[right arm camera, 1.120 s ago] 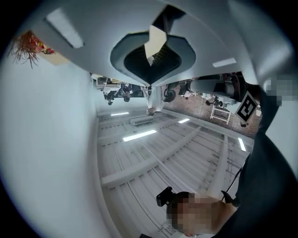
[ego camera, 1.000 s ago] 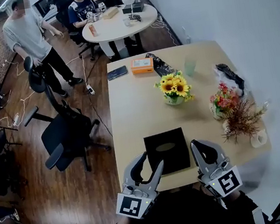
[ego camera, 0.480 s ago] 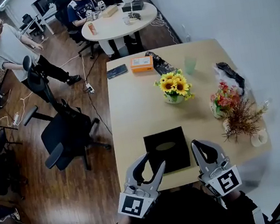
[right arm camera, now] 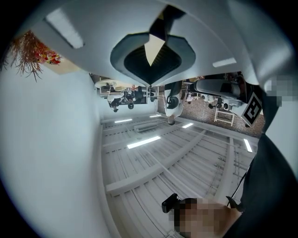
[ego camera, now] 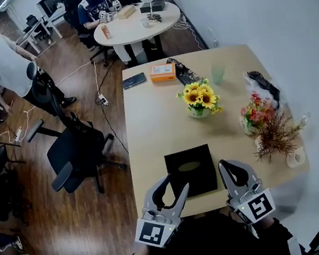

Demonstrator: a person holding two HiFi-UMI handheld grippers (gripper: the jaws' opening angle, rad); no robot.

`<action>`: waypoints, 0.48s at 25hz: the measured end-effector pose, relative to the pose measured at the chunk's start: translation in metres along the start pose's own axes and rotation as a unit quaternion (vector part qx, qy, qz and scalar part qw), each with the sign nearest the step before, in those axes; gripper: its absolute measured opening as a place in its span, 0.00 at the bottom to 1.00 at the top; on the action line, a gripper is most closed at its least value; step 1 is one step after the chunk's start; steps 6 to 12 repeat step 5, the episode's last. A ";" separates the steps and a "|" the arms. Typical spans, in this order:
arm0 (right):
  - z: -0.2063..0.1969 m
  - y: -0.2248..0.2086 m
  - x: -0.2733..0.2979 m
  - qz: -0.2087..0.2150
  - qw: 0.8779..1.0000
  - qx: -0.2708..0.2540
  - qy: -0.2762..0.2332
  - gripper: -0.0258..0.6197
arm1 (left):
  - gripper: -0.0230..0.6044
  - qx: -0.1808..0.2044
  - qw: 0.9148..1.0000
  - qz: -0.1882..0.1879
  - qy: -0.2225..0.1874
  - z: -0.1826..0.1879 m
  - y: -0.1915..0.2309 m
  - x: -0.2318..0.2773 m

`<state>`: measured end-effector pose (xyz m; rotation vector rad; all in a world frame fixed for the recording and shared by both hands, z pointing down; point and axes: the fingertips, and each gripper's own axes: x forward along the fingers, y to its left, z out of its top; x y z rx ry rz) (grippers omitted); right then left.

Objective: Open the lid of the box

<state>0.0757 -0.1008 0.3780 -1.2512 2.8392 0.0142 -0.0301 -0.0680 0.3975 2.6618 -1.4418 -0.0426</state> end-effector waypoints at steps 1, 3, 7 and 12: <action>0.001 0.000 0.000 0.001 1.000 0.001 -0.002 0.04 | 0.32 0.000 1.000 -0.001 0.000 0.000 -0.001 0.000; 0.005 0.001 0.001 0.004 1.000 0.000 -0.009 0.04 | 0.32 0.001 1.000 -0.002 -0.001 0.000 -0.002 0.001; 0.007 0.001 0.002 0.006 1.000 -0.002 -0.015 0.04 | 0.32 0.002 1.000 -0.003 -0.002 0.000 -0.003 0.002; 0.007 0.001 0.002 0.006 1.000 -0.002 -0.015 0.04 | 0.32 0.002 1.000 -0.003 -0.002 0.000 -0.003 0.002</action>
